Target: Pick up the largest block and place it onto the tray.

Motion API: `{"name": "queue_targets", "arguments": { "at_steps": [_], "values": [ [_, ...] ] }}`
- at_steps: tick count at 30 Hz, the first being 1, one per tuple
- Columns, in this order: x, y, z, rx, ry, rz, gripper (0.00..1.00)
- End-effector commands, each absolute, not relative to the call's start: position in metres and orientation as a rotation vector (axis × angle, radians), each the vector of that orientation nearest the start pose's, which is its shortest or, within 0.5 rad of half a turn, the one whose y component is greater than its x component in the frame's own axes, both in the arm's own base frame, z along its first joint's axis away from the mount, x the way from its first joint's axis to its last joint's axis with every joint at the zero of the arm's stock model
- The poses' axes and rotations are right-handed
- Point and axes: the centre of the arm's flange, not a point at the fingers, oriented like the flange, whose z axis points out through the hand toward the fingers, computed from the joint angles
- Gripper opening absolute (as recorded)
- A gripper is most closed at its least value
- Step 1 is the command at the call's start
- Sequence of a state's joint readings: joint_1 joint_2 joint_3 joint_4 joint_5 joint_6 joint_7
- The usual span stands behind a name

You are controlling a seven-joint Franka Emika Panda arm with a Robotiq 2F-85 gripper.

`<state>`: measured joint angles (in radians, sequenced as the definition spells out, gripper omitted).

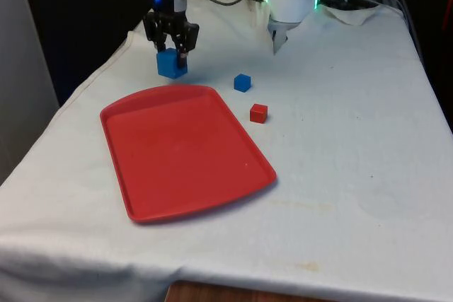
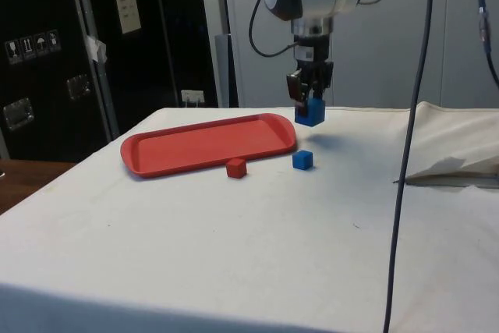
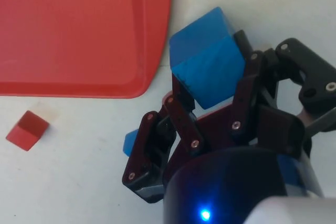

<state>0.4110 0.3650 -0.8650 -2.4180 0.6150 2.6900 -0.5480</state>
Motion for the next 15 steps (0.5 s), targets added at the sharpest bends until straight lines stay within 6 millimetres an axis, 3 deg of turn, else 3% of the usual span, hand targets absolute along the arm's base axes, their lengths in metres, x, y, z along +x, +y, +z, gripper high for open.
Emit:
{"name": "queue_targets", "arguments": {
  "at_steps": [1, 3, 4, 15],
  "values": [
    [0.43, -0.252, 0.228, -3.115, 0.651, -0.138, 0.0],
    [0.429, -0.248, 0.221, -3.11, 0.647, -0.153, 0.0],
    [0.431, -0.253, 0.231, -3.114, 0.649, -0.147, 0.0],
    [0.445, -0.253, 0.245, -3.11, 0.629, -0.169, 0.0]
  ]
}}
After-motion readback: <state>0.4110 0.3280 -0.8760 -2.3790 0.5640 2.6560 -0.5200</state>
